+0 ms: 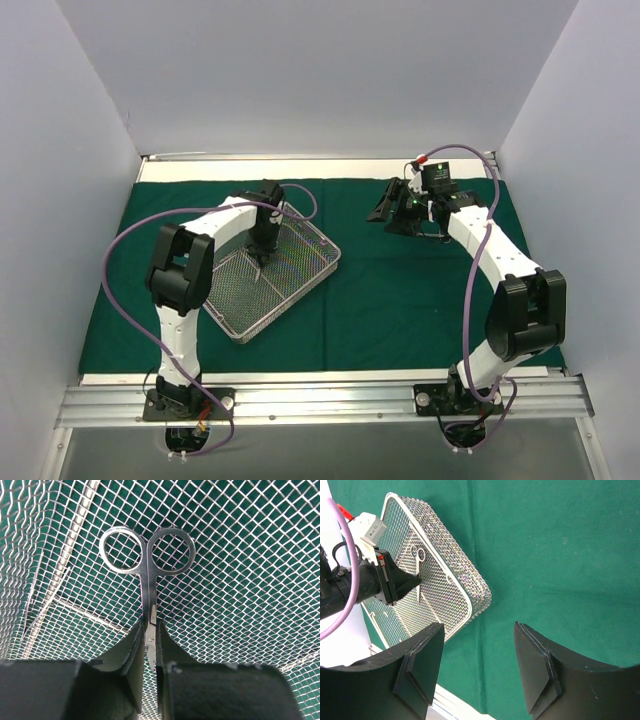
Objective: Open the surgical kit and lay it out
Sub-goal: Pick up the medical item from the container.
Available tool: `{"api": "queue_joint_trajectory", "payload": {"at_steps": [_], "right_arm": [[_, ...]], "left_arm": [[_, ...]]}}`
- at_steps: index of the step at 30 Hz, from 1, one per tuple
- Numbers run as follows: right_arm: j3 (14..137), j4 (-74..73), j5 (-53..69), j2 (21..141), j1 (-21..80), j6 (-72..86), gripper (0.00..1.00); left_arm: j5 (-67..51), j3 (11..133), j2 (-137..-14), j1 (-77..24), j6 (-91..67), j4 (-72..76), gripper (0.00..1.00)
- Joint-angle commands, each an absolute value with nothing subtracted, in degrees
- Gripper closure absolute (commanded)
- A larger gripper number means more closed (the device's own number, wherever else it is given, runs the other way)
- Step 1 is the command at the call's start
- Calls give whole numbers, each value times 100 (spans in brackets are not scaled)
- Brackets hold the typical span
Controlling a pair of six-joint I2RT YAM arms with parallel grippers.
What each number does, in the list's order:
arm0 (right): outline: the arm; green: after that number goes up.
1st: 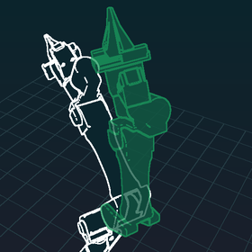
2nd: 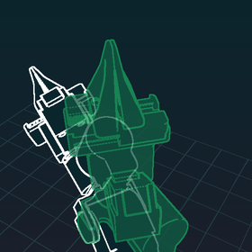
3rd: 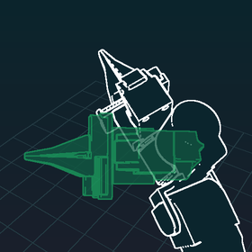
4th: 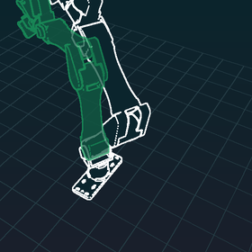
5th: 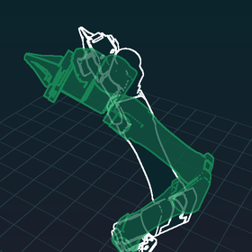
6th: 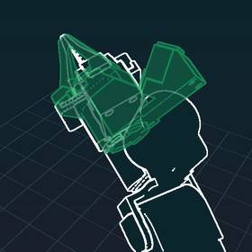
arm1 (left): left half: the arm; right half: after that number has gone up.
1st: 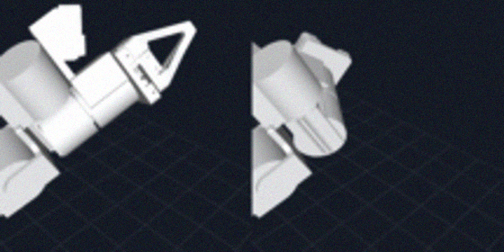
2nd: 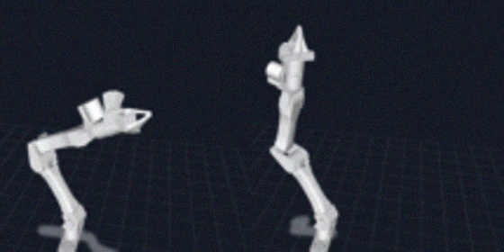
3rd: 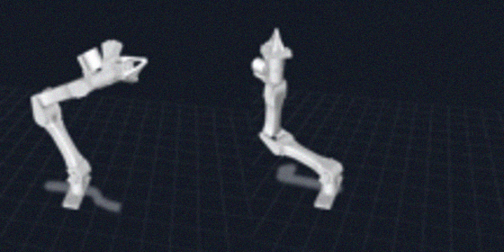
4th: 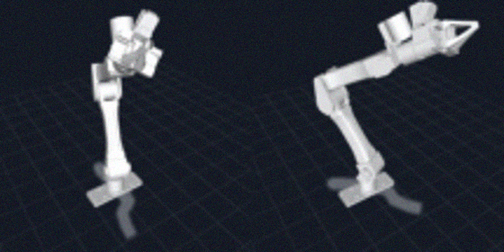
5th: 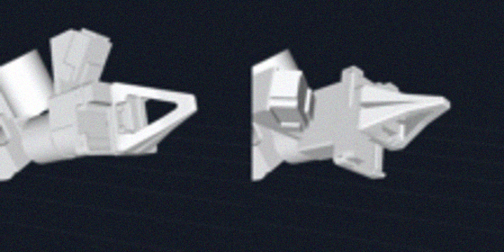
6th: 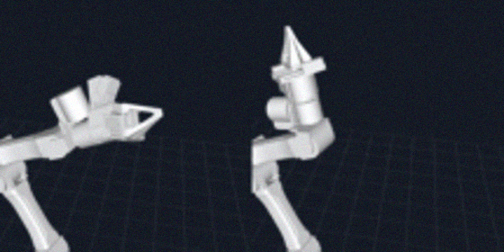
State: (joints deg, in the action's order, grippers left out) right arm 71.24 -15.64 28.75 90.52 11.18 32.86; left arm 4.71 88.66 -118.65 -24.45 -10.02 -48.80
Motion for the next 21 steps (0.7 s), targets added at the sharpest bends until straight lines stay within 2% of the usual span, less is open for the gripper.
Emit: {"api": "queue_joint_trajectory", "payload": {"at_steps": [1,9,21], "right_arm": [[7268,-1538,2865,8956,1107,3226,43],[7628,-1494,2988,9246,1213,3261,43],[8112,-1169,3497,9896,1511,3603,41]], "left_arm": [[343,8613,-11867,-2496,-1073,-4860,98],[62,9157,-11400,-2487,-932,-5343,98],[-219,9343,-10873,-2443,-905,-5458,98]]}}
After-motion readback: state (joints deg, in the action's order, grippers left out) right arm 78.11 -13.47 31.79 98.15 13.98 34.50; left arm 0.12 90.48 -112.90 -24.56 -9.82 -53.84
